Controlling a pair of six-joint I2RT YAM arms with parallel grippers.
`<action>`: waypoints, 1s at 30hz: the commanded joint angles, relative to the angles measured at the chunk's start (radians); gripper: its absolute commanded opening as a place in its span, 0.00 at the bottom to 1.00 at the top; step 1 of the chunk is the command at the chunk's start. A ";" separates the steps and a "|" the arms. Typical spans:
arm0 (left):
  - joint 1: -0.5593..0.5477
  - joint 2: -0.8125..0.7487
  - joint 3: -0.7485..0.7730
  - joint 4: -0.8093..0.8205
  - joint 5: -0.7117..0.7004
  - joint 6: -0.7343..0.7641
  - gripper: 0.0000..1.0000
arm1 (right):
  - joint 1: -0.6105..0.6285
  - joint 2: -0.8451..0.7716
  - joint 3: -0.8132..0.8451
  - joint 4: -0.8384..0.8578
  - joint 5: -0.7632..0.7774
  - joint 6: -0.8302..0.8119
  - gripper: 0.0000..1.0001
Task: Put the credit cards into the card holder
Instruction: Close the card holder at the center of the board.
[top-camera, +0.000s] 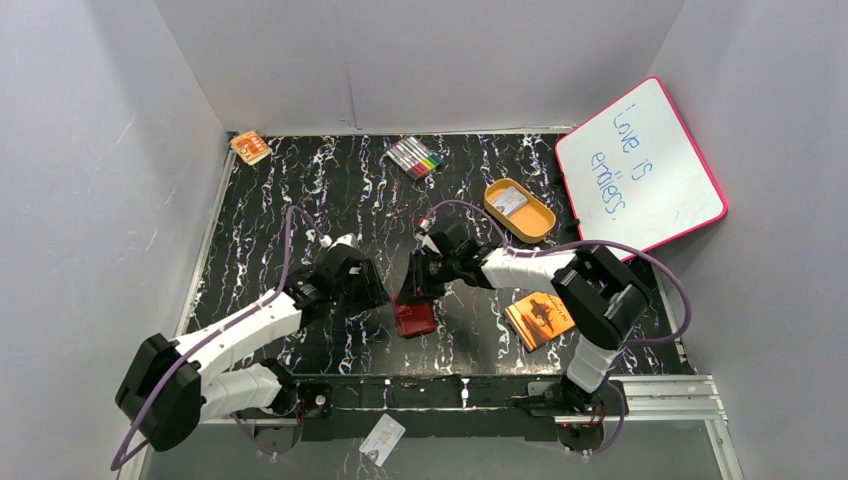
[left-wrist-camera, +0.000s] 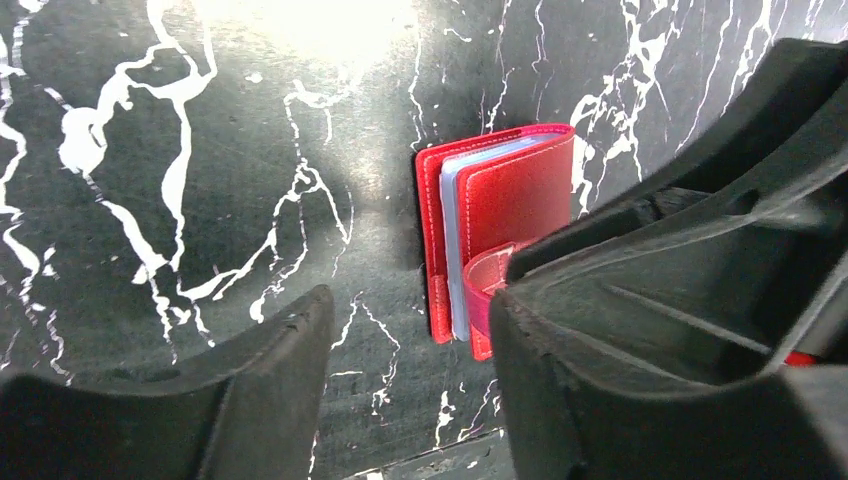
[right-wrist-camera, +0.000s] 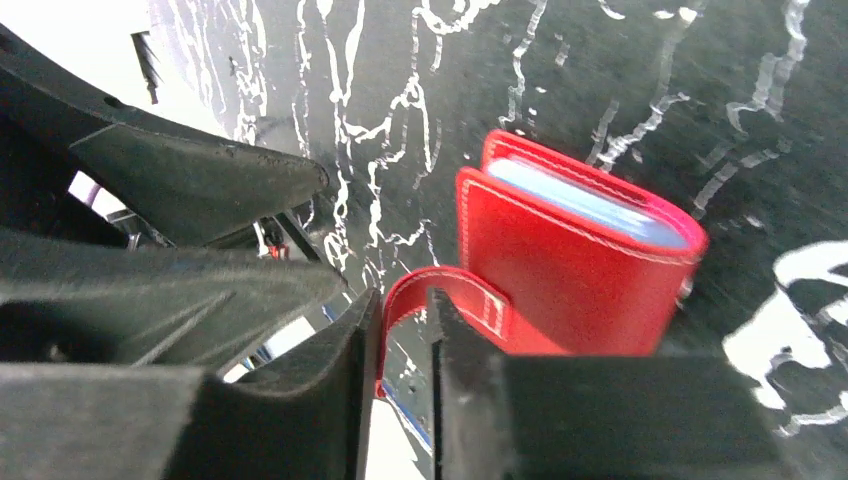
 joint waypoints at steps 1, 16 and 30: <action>-0.003 -0.092 -0.018 -0.072 -0.100 -0.049 0.60 | 0.042 0.041 0.102 0.004 -0.039 -0.060 0.41; 0.000 -0.206 0.008 -0.132 -0.223 -0.099 0.73 | 0.043 -0.208 0.106 -0.153 0.026 -0.202 0.91; 0.000 -0.103 0.048 -0.023 -0.027 -0.041 0.74 | -0.014 -0.240 -0.050 -0.132 0.109 -0.232 0.24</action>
